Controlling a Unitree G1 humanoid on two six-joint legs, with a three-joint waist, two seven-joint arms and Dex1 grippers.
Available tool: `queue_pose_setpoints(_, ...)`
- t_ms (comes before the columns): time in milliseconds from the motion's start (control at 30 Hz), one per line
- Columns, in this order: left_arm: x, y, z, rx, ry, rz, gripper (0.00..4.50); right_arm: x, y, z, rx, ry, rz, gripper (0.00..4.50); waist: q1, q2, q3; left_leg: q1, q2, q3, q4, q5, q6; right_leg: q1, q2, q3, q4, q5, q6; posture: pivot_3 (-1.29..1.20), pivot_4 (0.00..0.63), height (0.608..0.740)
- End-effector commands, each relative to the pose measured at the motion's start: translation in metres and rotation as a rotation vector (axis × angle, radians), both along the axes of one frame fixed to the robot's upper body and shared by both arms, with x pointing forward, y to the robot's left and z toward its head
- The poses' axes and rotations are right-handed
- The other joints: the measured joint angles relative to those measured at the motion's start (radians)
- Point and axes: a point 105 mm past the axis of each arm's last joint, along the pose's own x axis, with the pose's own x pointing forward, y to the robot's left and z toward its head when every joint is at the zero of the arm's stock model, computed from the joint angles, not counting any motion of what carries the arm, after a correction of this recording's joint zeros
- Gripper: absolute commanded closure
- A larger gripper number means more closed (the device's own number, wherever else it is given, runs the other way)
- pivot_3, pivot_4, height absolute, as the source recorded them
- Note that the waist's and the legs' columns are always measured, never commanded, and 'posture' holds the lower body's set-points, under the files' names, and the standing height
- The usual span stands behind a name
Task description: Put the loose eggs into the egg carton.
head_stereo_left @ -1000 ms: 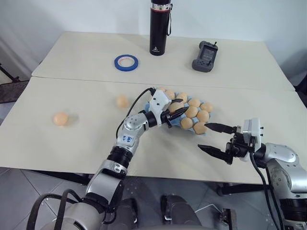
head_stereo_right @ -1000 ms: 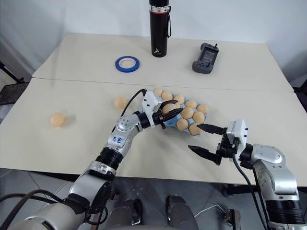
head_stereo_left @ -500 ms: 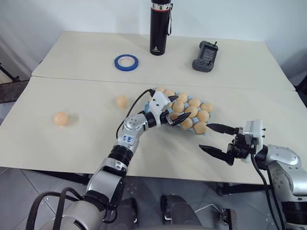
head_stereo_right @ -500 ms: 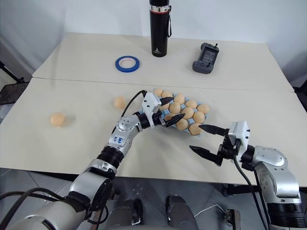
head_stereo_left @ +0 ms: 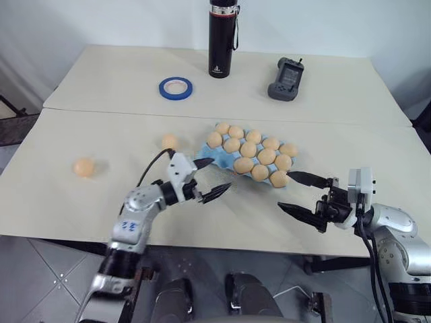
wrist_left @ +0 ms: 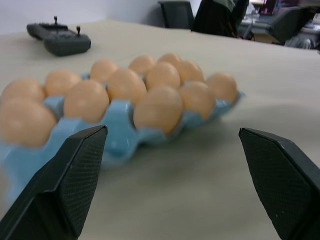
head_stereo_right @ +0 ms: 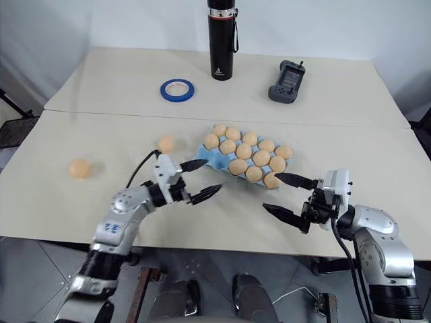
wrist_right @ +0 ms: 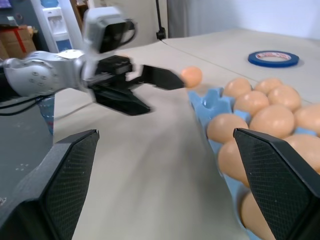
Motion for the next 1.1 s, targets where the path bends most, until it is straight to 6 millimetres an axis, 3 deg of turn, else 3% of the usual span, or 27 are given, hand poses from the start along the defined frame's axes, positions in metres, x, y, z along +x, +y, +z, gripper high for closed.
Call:
queue_pose_setpoints(33, -0.016, 0.038, 0.013, 0.012, -0.017, 0.093, 0.01, -0.001, 0.003, 0.003, 0.003, -0.020, 0.023, 0.00, -0.001, 0.000, 0.000, 0.000, 0.000, 0.000, 0.000, 0.000, 0.000, 0.001, 0.000, 0.000, 0.000, 0.000, 0.000, 0.00, 0.150, 0.740)
queue_pose_setpoints(233, -0.035, 0.131, 0.019, 0.078, -0.007, 0.426, 0.01, 0.006, 0.002, 0.002, -0.018, -0.009, 0.049, 0.00, -0.014, 0.000, 0.000, 0.001, 0.000, -0.002, -0.001, -0.002, -0.003, 0.001, -0.001, -0.002, -0.001, 0.001, -0.003, 0.00, 0.150, 0.740)
queue_pose_setpoints(333, -0.046, 0.152, 0.021, 0.080, -0.003, 0.519, 0.01, 0.010, 0.002, 0.002, -0.021, -0.008, 0.058, 0.00, -0.014, 0.000, 0.000, 0.001, 0.000, -0.002, -0.002, -0.002, -0.003, 0.001, -0.002, -0.002, -0.002, 0.001, -0.003, 0.00, 0.150, 0.740)
queue_pose_setpoints(500, -0.053, 0.153, 0.020, 0.075, 0.001, 0.536, 0.01, 0.014, 0.006, 0.001, -0.026, -0.001, 0.076, 0.00, -0.010, 0.000, 0.000, 0.000, 0.000, -0.002, -0.003, -0.003, -0.003, 0.001, -0.003, -0.004, -0.005, 0.001, -0.003, 0.00, 0.150, 0.740)
queue_pose_setpoints(600, -0.045, 0.147, 0.030, 0.048, -0.048, 0.540, 0.01, 0.017, 0.008, 0.002, -0.030, -0.005, 0.085, 0.00, -0.012, 0.000, 0.000, 0.000, 0.000, -0.003, -0.004, -0.003, -0.003, 0.001, -0.003, -0.004, -0.005, 0.000, -0.004, 0.00, 0.150, 0.740)
queue_pose_setpoints(700, -0.026, 0.147, 0.039, 0.050, -0.088, 0.567, 0.01, 0.020, 0.009, 0.003, -0.034, -0.008, 0.086, 0.00, -0.012, 0.000, 0.000, 0.000, 0.000, -0.003, -0.003, -0.003, -0.003, 0.001, -0.003, -0.005, -0.005, 0.001, -0.005, 0.00, 0.150, 0.740)
queue_pose_setpoints(867, 0.031, 0.133, 0.051, 0.050, -0.108, 0.571, 0.01, 0.024, 0.012, 0.005, -0.039, -0.015, 0.091, 0.00, -0.004, 0.000, 0.000, 0.000, -0.001, -0.003, -0.003, -0.003, -0.003, 0.001, -0.002, -0.005, -0.005, 0.001, -0.004, 0.00, 0.150, 0.740)
queue_pose_setpoints(1000, 0.063, 0.124, 0.052, 0.053, -0.107, 0.558, 0.01, 0.025, 0.013, 0.007, -0.042, -0.021, 0.089, 0.00, -0.011, 0.000, 0.000, -0.001, 0.000, -0.001, -0.003, -0.001, 0.001, 0.000, -0.001, -0.003, -0.006, 0.001, -0.003, 0.00, 0.150, 0.740)
queue_pose_setpoints(1100, 0.083, 0.107, 0.045, 0.055, -0.095, 0.500, 0.01, 0.025, 0.012, 0.007, -0.048, -0.022, 0.084, 0.00, -0.008, 0.000, 0.000, -0.004, 0.001, 0.000, -0.003, 0.001, -0.004, -0.004, 0.000, -0.003, -0.005, 0.001, -0.002, 0.00, 0.150, 0.740)
